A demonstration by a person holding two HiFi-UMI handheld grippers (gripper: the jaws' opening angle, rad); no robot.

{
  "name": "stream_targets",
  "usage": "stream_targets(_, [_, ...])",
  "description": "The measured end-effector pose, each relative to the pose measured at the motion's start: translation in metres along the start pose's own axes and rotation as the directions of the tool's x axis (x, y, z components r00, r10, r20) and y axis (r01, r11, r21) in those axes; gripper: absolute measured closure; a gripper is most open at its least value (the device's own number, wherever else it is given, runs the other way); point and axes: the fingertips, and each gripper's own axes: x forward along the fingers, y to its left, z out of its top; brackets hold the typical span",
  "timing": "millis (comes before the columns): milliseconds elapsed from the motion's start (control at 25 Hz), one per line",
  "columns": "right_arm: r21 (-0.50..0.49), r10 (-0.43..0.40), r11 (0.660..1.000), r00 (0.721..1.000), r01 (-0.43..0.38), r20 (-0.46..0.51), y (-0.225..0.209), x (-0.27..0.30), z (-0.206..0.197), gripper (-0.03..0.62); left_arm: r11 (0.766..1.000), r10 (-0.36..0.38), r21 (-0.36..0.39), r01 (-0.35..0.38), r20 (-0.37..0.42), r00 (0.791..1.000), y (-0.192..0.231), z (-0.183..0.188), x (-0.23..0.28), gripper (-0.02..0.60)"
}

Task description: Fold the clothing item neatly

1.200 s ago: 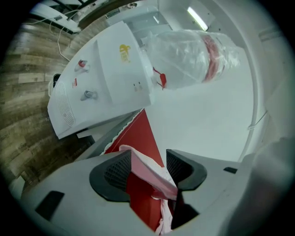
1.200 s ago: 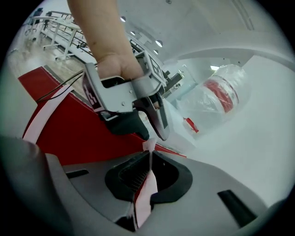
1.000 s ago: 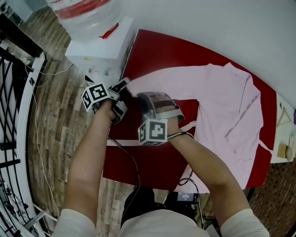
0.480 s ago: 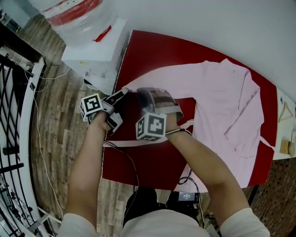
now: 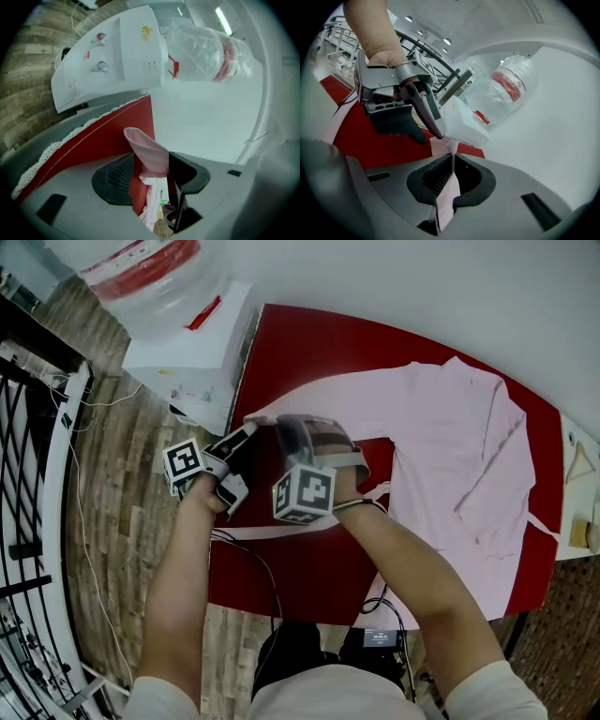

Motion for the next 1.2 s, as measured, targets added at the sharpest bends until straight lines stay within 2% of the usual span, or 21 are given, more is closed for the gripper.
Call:
stream_targets(160, [-0.057, 0.015, 0.998, 1.000, -0.014, 0.026, 0.013, -0.008, 0.007, 0.565, 1.000, 0.011, -0.027, -0.010, 0.042, 0.999, 0.002, 0.012, 0.006, 0.365])
stream_targets(280, [-0.093, 0.024, 0.995, 0.999, -0.020, 0.042, 0.025, -0.012, 0.010, 0.565, 0.997, 0.069, 0.031, -0.071, 0.039, 0.997, 0.009, 0.021, 0.013, 0.365])
stream_targets(440, [-0.108, 0.028, 0.994, 0.999, -0.022, 0.047, 0.032, -0.016, 0.010, 0.565, 0.982, 0.144, 0.118, -0.147, 0.032, 0.989, 0.014, 0.027, 0.019, 0.367])
stream_targets(520, [-0.125, 0.027, 0.992, 0.999, -0.021, 0.045, 0.034, -0.019, 0.008, 0.565, 0.983, 0.123, 0.133, -0.124, 0.022, 0.992, 0.008, 0.026, 0.022, 0.399])
stream_targets(680, [-0.157, 0.036, 0.987, 0.999, -0.031, 0.028, 0.038, -0.021, 0.001, 0.565, 0.992, 0.042, 0.117, -0.043, 0.011, 0.999, -0.010, 0.021, 0.024, 0.391])
stream_targets(920, [-0.179, 0.042, 0.983, 0.999, -0.036, 0.029, 0.042, -0.025, -0.001, 0.565, 0.972, 0.164, 0.178, -0.154, -0.045, 0.985, 0.010, 0.011, 0.027, 0.397])
stream_targets(960, [-0.178, 0.041, 0.983, 0.999, -0.035, 0.030, 0.042, -0.026, -0.001, 0.565, 0.970, 0.172, 0.182, -0.161, -0.045, 0.984, 0.010, 0.011, 0.027, 0.433])
stream_targets(1040, [-0.165, 0.039, 0.986, 0.999, -0.034, 0.029, 0.041, -0.028, -0.003, 0.565, 0.968, 0.166, 0.198, -0.157, -0.032, 0.986, 0.006, 0.012, 0.028, 0.560])
stream_targets(1120, [-0.138, 0.030, 0.990, 0.999, -0.026, 0.027, 0.039, -0.032, -0.006, 0.565, 0.961, 0.145, 0.243, -0.135, -0.024, 0.989, -0.006, 0.011, 0.030, 0.565])
stream_targets(1200, [-0.099, 0.011, 0.995, 1.000, -0.008, 0.027, 0.034, -0.038, -0.010, 0.565, 0.943, 0.121, 0.316, -0.108, -0.023, 0.992, -0.025, 0.008, 0.034, 0.566])
